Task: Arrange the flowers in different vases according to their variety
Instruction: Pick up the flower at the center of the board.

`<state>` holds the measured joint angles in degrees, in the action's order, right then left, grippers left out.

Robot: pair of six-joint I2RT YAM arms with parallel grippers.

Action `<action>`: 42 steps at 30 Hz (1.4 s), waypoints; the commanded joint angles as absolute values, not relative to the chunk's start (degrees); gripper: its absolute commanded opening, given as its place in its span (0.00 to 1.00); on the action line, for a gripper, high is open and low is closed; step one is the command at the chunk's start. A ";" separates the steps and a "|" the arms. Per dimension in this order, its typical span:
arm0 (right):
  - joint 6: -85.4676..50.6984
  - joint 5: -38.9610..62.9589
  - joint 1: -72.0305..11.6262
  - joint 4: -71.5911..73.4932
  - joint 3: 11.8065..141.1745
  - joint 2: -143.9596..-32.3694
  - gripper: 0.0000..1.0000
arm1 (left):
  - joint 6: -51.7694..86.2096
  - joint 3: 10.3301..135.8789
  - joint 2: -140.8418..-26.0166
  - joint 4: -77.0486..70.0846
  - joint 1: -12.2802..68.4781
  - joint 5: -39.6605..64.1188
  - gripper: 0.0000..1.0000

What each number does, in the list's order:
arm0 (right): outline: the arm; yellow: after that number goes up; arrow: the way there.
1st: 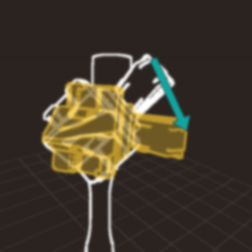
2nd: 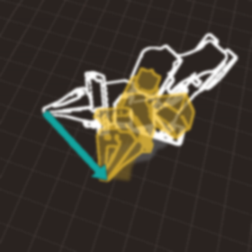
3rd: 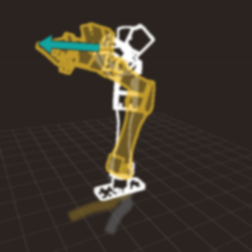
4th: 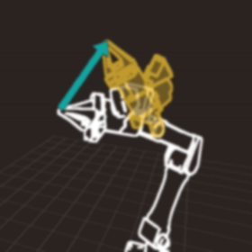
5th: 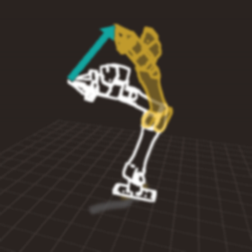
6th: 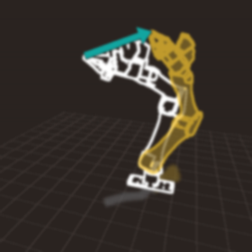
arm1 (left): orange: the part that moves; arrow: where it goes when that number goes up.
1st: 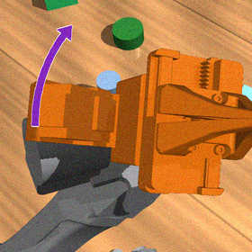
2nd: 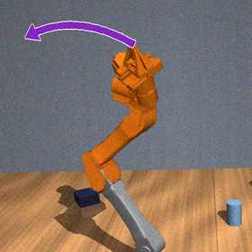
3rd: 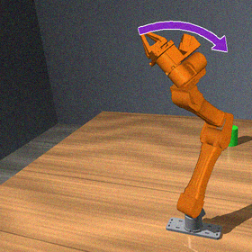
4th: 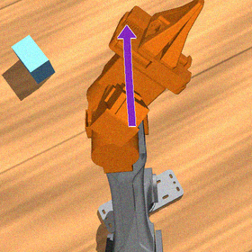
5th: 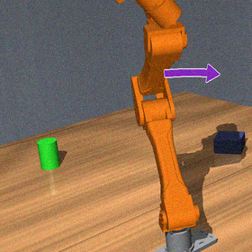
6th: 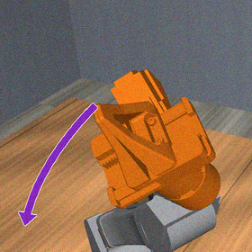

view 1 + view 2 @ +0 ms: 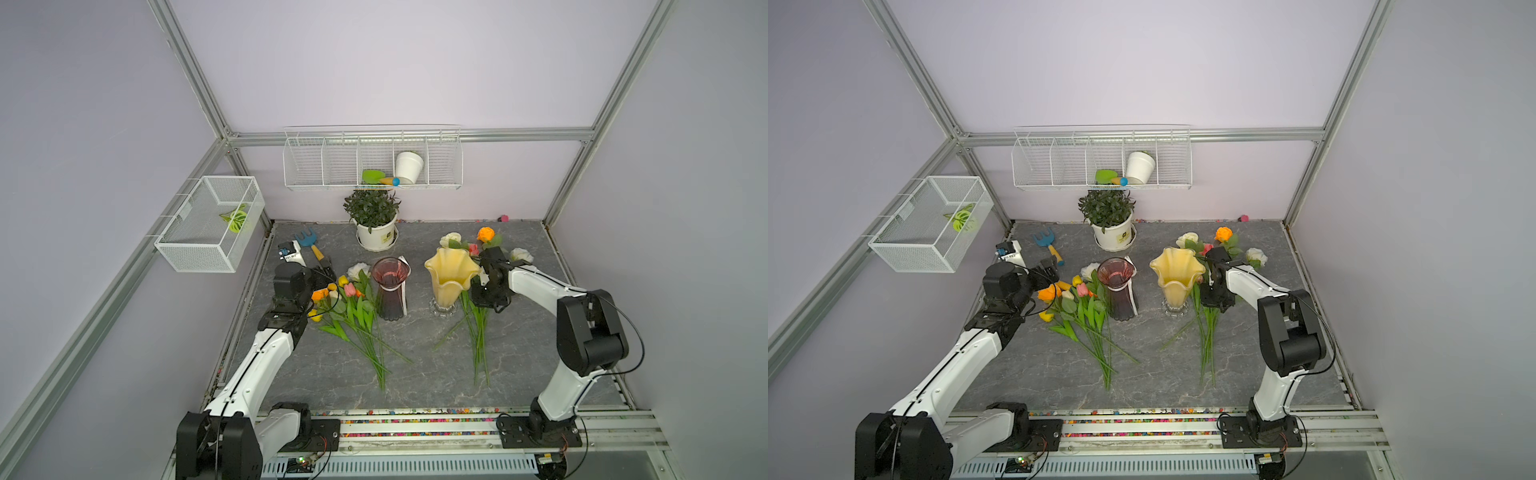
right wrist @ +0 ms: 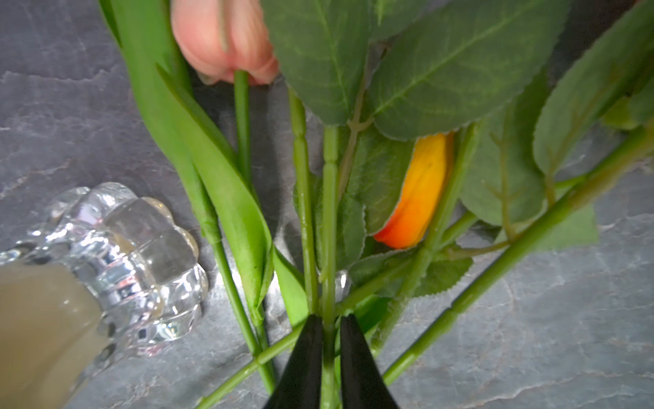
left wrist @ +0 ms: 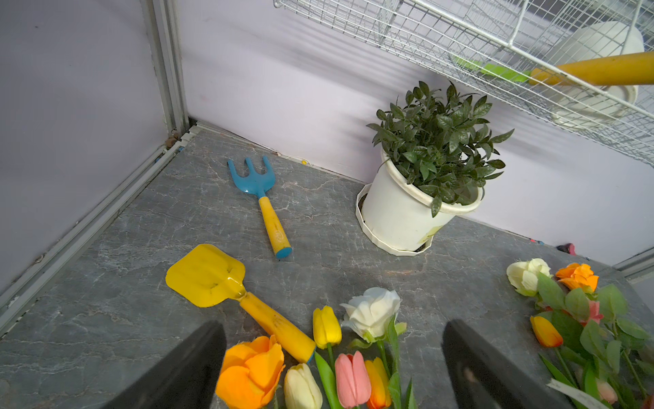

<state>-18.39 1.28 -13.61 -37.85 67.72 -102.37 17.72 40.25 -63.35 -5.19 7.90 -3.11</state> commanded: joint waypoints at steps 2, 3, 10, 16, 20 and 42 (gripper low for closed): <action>-18.11 0.44 -13.98 -37.58 67.54 -103.04 0.17 | 16.98 40.26 -64.07 -4.57 8.09 -2.82 1.00; -18.11 0.57 -13.97 -37.49 67.52 -103.26 0.16 | 16.96 40.28 -64.16 -4.57 8.09 -2.81 1.00; -18.11 0.80 -13.96 -37.22 67.59 -104.35 0.18 | 16.87 40.33 -64.20 -4.57 8.09 -2.55 1.00; -18.20 -0.33 -13.99 -36.92 67.08 -101.57 0.00 | 16.85 40.37 -64.07 -4.65 8.09 -2.46 1.00; -18.26 -1.07 -13.84 -37.43 67.41 -95.38 0.00 | 16.96 40.58 -63.72 -4.57 8.17 -2.29 1.00; -15.51 10.74 -11.74 -9.44 80.59 -63.44 0.00 | 16.08 38.44 -60.64 -8.12 8.35 1.24 1.00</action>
